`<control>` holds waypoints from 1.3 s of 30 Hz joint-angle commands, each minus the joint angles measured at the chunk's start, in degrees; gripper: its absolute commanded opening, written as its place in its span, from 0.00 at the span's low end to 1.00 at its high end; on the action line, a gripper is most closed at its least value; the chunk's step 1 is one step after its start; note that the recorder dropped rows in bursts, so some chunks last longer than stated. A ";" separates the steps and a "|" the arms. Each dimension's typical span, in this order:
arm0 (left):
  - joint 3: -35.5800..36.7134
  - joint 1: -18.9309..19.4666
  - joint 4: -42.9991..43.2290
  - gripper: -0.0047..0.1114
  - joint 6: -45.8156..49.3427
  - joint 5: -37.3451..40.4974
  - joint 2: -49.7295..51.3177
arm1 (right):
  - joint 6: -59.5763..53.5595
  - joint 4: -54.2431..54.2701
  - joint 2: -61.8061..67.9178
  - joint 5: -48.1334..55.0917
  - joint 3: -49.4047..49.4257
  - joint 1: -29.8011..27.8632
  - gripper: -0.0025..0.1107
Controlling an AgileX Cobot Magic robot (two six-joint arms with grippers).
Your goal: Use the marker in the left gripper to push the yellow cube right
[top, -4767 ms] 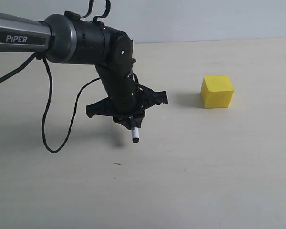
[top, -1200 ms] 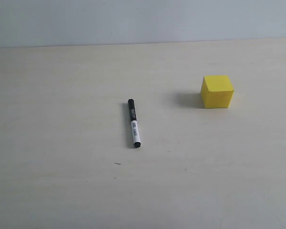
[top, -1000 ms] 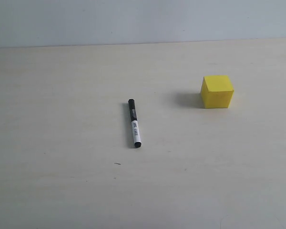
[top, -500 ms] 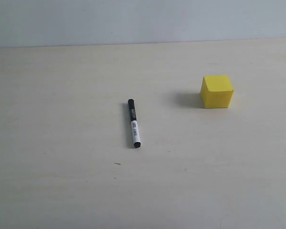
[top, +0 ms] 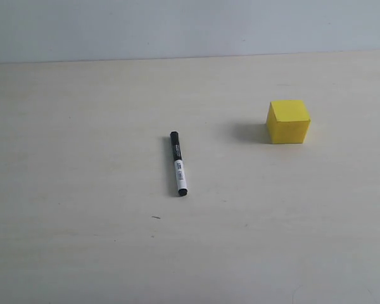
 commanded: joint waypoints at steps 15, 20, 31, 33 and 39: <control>2.51 0.20 0.24 0.04 1.27 -2.29 -5.68 | -0.43 -0.03 -0.05 -0.34 0.24 0.01 0.02; 3.78 0.20 0.24 0.04 1.27 -2.87 -5.68 | -0.43 -0.03 -0.05 -0.34 0.24 0.01 0.02; 5.69 0.20 0.24 0.04 1.27 2.01 -5.68 | -0.43 -0.03 -0.05 -0.34 0.24 0.01 0.02; 5.69 0.20 0.24 0.04 1.27 2.01 -5.68 | -0.43 -0.03 -0.05 -0.34 0.24 0.01 0.02; 5.69 0.20 0.24 0.04 1.27 2.01 -5.68 | -0.43 -0.03 -0.05 -0.34 0.24 0.01 0.02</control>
